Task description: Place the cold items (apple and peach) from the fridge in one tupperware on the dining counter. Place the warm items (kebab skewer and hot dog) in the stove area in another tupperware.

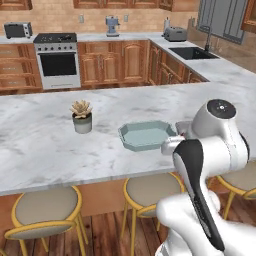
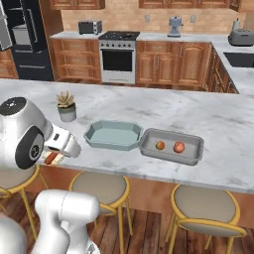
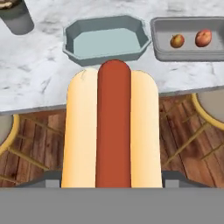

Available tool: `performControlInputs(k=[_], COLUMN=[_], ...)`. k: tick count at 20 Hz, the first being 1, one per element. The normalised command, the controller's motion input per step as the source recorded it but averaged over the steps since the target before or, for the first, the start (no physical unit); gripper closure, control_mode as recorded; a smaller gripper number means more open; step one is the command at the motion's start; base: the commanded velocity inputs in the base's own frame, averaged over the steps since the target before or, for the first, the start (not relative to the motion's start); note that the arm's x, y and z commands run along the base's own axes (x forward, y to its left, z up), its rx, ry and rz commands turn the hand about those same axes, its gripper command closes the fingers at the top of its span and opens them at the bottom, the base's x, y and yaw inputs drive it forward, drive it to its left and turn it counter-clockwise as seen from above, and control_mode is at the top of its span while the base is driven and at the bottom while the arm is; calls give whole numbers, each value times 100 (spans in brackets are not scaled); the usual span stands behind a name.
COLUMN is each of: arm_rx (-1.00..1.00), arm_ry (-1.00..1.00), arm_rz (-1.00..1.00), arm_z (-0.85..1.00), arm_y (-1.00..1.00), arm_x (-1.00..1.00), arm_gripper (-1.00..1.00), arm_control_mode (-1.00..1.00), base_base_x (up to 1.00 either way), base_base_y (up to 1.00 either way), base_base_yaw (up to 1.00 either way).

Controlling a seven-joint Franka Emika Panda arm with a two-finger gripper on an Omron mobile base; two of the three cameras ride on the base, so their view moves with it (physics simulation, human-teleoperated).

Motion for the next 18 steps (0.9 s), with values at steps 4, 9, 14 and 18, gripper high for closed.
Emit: performControlInputs(k=[4, 9, 14, 18], arm_rx=[3, 1, -1, -2], arm_ry=[30, 20, 9, 11], arm_rz=[29, 48, 55, 50], arm_z=[-13, 0, -2, -17], arm_y=[-27, -31, -44, -17], arm_x=[100, 99, 87, 78], arm_gripper=[100, 100, 100, 100], arm_control_mode=[-100, -100, -100, -100], base_base_x=[0, 0, 0, 0], base_base_y=[0, 0, 0, 0], base_base_yaw=[0, 0, 0, 0])
